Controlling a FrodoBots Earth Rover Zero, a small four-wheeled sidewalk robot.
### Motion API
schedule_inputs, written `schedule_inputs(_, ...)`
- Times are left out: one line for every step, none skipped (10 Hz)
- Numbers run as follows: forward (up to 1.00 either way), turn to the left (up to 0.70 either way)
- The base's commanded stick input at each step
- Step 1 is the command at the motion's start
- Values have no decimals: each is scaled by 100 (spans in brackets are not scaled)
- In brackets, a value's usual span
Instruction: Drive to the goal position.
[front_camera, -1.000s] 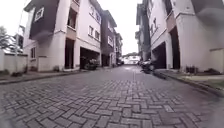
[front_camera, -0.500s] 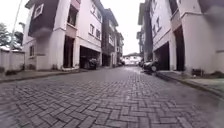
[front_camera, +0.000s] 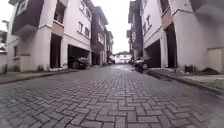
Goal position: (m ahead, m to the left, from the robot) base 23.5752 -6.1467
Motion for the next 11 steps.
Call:
schedule_inputs(70,0)
schedule_inputs(70,0)
schedule_inputs(70,0)
schedule_inputs(70,0)
schedule_inputs(70,0)
schedule_inputs(70,0)
schedule_inputs(70,0)
schedule_inputs(70,0)
schedule_inputs(70,0)
schedule_inputs(70,0)
schedule_inputs(70,0)
